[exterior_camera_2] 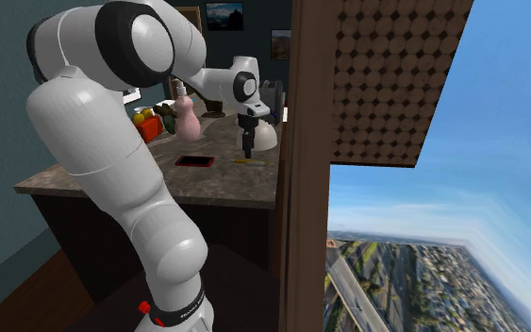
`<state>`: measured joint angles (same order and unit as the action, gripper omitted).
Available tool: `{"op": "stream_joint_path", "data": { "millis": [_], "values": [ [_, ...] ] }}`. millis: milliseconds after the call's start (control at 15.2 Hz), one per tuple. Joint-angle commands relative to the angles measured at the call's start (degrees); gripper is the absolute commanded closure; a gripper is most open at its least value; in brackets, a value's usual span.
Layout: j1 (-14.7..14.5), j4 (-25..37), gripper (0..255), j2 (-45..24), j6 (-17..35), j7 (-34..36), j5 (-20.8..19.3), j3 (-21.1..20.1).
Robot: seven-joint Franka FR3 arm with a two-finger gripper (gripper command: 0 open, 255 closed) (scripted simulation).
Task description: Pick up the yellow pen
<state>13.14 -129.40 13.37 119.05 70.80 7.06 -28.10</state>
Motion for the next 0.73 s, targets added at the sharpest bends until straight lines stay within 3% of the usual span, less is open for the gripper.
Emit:
{"op": "stream_joint_path", "data": {
  "millis": [0, 462, 528, 660],
  "values": [
    [0.21, -0.49, 0, -1.36, 1.96, 1.56, -0.48, -0.53],
    [0.28, -3.14, 0, -3.36, 6.46, 2.20, -1.21, -1.11],
    [0.24, -3.12, 255, -3.22, 6.31, 2.21, -1.15, -1.12],
    [0.23, -3.13, 255, -3.20, 6.30, 2.21, -1.13, -1.12]
  ]
}}
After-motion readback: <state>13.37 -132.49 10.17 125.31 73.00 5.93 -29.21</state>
